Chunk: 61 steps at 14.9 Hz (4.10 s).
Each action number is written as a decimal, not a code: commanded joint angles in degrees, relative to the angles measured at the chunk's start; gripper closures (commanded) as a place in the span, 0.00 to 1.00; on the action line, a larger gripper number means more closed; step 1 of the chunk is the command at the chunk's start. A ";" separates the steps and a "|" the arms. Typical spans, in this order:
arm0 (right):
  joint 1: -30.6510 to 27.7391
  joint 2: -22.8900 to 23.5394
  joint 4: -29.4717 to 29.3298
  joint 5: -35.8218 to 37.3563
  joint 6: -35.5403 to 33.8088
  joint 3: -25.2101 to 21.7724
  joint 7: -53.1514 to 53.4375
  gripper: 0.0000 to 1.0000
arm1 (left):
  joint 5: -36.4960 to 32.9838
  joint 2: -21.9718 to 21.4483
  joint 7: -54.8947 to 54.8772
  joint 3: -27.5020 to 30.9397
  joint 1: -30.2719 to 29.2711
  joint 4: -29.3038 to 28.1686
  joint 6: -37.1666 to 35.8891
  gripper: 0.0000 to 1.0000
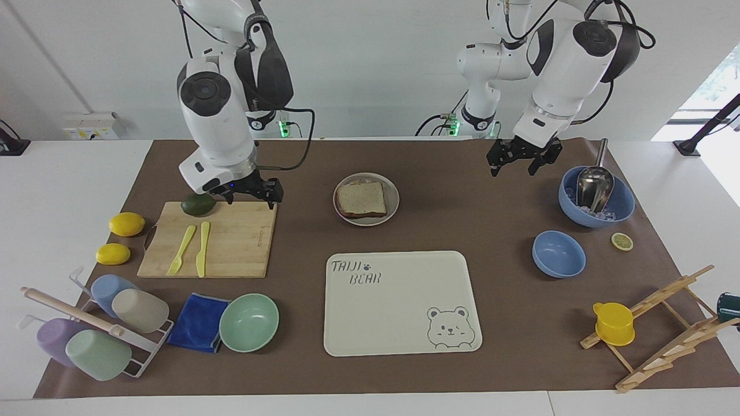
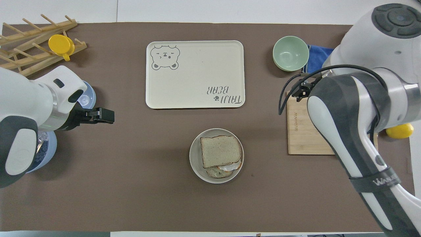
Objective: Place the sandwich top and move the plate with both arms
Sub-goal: 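Withdraw the right gripper while the left gripper reaches toward the plate, then grasp the white plate rim with the left gripper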
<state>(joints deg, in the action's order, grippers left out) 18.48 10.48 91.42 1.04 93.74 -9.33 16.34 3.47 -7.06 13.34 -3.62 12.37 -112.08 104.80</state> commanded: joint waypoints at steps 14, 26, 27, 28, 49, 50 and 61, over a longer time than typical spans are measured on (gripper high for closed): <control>-6.78 -9.78 2.45 -1.13 -6.89 -2.79 -14.15 0.00 | 6.54 9.95 9.42 0.55 19.87 -18.08 32.47 0.03; -12.95 -8.11 0.08 -2.98 -7.96 -0.07 -16.43 0.00 | 12.34 11.27 12.59 0.55 23.92 -20.55 33.98 0.27; -13.12 -8.20 0.08 -2.98 -7.96 -0.07 -16.43 0.00 | 13.14 11.27 12.85 0.55 23.92 -20.55 33.98 0.30; -13.21 -8.20 0.16 -2.89 -7.96 -0.07 -16.43 0.00 | 13.23 11.27 14.33 0.55 24.36 -20.55 34.07 0.34; -20.15 -8.81 0.69 -2.80 -8.13 5.29 -16.78 0.00 | 15.08 12.07 16.37 0.55 25.07 -20.90 34.95 1.00; -20.15 -8.81 0.60 -2.80 -8.14 5.20 -16.87 0.00 | 15.08 12.07 16.28 0.55 24.98 -20.90 34.86 1.00; -20.50 -8.81 0.69 -2.98 -7.52 5.29 -20.12 0.00 | 14.99 10.40 14.96 1.07 21.47 -12.48 26.26 1.00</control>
<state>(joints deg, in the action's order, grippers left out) -0.96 2.13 92.06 -0.84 86.49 -4.70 -2.29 17.50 4.53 29.40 -2.92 35.86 -128.58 135.96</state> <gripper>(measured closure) 0.000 0.965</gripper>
